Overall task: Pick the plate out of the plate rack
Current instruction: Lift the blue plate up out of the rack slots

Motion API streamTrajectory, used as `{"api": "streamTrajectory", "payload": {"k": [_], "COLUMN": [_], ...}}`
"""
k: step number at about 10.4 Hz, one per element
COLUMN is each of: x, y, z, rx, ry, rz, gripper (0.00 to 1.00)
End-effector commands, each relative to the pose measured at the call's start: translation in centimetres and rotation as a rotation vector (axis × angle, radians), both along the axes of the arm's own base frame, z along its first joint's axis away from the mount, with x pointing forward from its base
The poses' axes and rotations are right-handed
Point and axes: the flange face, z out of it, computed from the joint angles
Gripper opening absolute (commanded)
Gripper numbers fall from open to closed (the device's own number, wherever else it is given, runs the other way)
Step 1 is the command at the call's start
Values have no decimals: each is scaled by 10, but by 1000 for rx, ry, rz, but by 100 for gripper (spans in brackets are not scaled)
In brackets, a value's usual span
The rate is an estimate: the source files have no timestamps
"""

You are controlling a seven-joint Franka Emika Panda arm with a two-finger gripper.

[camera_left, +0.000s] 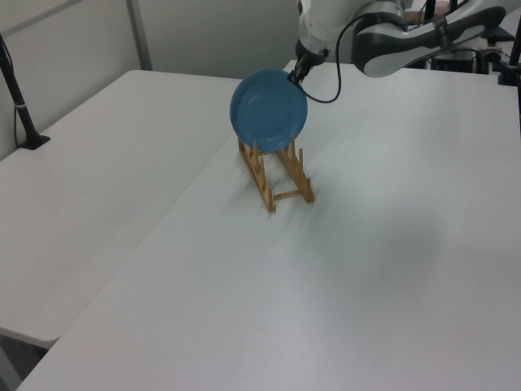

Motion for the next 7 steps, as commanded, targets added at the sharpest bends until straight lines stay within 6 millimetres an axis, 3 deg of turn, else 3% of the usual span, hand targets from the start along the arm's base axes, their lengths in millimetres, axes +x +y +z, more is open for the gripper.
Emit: {"api": "streamTrajectory", "payload": {"k": [1,7], "x": [-11,-15], "y": [-9,-19], "z": [31,45], "rx": [-5,64], "ry": [-62,-81], "rz": [0,-42], "gripper": [0,0]}}
